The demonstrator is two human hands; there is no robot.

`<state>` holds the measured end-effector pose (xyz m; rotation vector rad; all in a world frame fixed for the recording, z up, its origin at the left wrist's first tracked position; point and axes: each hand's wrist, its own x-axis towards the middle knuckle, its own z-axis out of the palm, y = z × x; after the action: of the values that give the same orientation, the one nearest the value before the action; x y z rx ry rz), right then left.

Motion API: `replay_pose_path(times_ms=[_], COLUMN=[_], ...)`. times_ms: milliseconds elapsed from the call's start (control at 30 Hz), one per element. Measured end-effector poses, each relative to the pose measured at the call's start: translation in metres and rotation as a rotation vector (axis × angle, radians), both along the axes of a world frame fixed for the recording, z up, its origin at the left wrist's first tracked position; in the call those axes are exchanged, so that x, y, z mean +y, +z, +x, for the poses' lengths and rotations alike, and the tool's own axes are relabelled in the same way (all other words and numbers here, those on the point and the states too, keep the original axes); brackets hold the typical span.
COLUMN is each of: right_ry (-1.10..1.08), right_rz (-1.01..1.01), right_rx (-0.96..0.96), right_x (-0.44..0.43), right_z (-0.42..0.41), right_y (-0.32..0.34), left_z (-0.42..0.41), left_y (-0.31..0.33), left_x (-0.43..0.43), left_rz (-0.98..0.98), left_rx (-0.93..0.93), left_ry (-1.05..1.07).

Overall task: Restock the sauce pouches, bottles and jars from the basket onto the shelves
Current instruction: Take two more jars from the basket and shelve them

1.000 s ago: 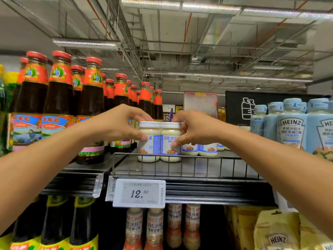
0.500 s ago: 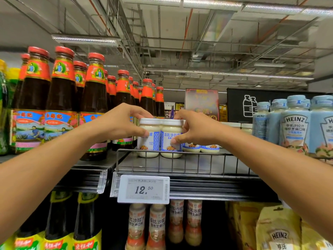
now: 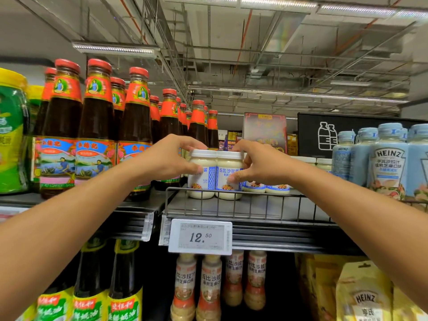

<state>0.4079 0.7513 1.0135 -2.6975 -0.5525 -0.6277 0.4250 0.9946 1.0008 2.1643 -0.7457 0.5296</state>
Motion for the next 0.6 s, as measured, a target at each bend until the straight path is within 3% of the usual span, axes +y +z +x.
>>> replay_pose_path(times_ms=[167, 267, 433, 600], right_ry=[-0.021, -0.041, -0.001, 0.027], right_rz=[0.054, 0.11, 0.175, 0.22], right_rx=[-0.01, -0.062, -0.182, -0.302], right_x=[-0.006, -0.01, -0.007, -0.007], right_z=[-0.005, -0.012, -0.028, -0.051], right_y=[0.001, 0.001, -0.011, -0.022], left_z=[-0.002, -0.005, -0.019, -0.035], left_y=[-0.002, -0.002, 0.0, -0.004], left_x=[0.0, -0.004, -0.021, -0.046], left_rz=[0.058, 0.083, -0.028, 0.01], left_rx=[-0.042, -0.224, -0.383, -0.459], left_ry=[0.074, 0.144, 0.049, -0.003])
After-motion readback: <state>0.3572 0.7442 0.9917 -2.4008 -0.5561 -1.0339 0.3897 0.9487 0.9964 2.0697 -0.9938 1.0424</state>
